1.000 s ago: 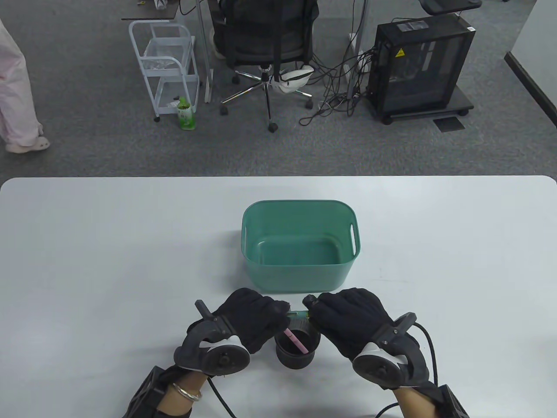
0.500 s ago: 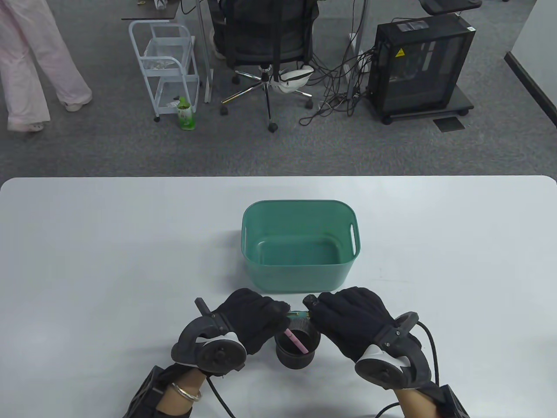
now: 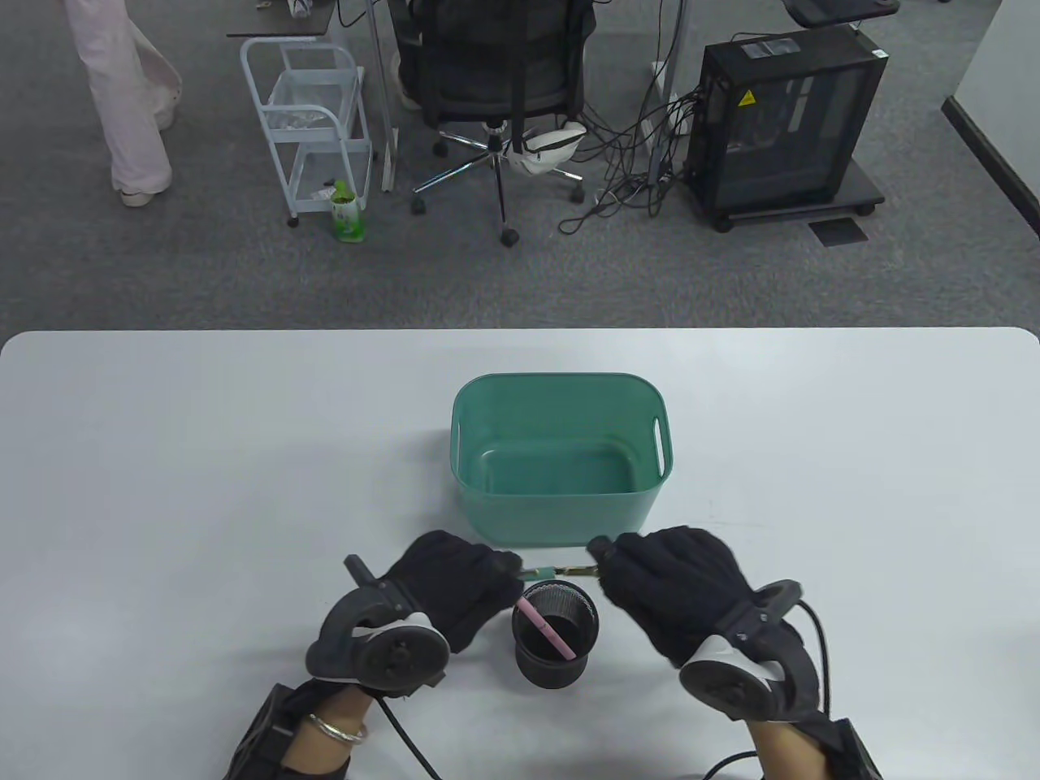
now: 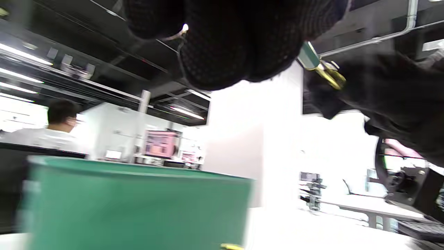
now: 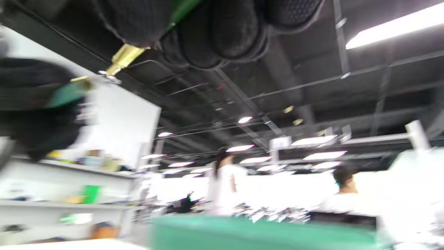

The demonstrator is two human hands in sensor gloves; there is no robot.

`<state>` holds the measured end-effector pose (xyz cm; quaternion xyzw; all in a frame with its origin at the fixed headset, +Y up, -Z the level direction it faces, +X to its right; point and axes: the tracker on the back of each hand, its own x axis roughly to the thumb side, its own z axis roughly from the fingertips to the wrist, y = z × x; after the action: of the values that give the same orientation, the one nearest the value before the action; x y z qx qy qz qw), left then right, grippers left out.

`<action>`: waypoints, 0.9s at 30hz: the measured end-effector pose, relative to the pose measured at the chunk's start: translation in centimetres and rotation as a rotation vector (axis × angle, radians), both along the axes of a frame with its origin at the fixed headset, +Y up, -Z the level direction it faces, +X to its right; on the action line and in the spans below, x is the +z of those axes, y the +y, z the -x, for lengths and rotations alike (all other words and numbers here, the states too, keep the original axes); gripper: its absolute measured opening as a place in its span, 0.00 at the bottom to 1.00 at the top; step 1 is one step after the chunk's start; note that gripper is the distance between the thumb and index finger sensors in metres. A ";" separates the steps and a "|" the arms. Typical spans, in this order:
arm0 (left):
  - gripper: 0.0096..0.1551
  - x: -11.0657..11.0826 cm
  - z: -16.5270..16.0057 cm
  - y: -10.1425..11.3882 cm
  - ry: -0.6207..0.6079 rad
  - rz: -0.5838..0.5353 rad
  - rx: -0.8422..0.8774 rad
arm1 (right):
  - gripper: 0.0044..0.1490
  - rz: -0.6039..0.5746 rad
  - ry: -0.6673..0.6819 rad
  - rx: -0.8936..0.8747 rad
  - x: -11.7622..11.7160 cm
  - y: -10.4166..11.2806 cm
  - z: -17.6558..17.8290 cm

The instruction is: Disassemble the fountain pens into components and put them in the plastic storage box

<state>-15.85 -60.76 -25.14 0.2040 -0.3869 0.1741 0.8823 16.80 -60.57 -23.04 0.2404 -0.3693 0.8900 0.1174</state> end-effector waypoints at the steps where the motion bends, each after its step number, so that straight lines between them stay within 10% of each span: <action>1: 0.26 0.1 0.8 0.7 -0.017 -0.008 0.069 | 0.26 0.021 0.005 -0.075 -0.1 0.6 -1.3; 27: 0.26 -0.1 0.2 0.3 0.087 -0.067 0.010 | 0.27 0.004 -0.007 -0.163 0.5 1.6 -2.9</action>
<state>-16.06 -60.51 -25.21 0.2427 -0.3529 0.1563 0.8900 19.69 -58.97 -22.58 0.2061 -0.3861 0.8791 0.1886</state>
